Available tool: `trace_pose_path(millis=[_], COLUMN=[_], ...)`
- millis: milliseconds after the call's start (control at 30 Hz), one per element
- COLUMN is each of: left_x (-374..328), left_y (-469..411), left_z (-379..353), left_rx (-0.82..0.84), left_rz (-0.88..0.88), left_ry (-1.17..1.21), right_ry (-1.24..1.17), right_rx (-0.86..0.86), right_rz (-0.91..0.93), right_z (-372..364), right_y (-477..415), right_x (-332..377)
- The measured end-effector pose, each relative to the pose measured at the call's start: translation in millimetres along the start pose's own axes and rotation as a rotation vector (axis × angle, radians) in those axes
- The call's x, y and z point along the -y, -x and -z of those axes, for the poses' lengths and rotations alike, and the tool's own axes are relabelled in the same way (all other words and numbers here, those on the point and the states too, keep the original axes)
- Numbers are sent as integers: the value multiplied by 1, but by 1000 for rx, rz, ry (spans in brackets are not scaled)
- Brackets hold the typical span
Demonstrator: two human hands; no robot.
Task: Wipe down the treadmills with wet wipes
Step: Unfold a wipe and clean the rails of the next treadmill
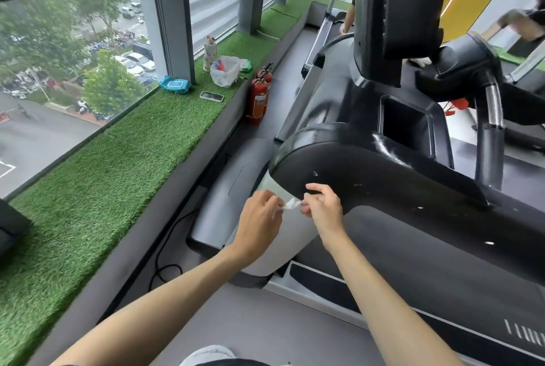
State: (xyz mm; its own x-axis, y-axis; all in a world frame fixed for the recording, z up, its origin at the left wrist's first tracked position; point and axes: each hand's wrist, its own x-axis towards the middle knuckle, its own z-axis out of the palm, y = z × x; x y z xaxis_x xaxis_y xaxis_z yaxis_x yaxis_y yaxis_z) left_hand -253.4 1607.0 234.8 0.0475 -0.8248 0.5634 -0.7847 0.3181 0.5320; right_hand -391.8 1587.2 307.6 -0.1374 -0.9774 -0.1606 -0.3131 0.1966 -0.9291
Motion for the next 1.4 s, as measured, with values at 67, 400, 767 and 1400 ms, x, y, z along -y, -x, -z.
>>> trace_pose_path(millis=[67,400,767,1400], left_x=[10,7,-38,-68], left_y=[-13,-73,-94,-98], left_z=[-1,-24,-58,-63], left_rx=[-33,-134,-362,-353], left_rz=[319,982,1186,722], left_ry=[23,347,608,473], right_ry=[317,1212,1343,1280], right_rx=[-117,-189,-153,-242], right_rz=[303,953,922,1008], right_z=[8,51,85,83], right_y=[0,-32,-40,-53], right_x=[-4,-7,-29,-37])
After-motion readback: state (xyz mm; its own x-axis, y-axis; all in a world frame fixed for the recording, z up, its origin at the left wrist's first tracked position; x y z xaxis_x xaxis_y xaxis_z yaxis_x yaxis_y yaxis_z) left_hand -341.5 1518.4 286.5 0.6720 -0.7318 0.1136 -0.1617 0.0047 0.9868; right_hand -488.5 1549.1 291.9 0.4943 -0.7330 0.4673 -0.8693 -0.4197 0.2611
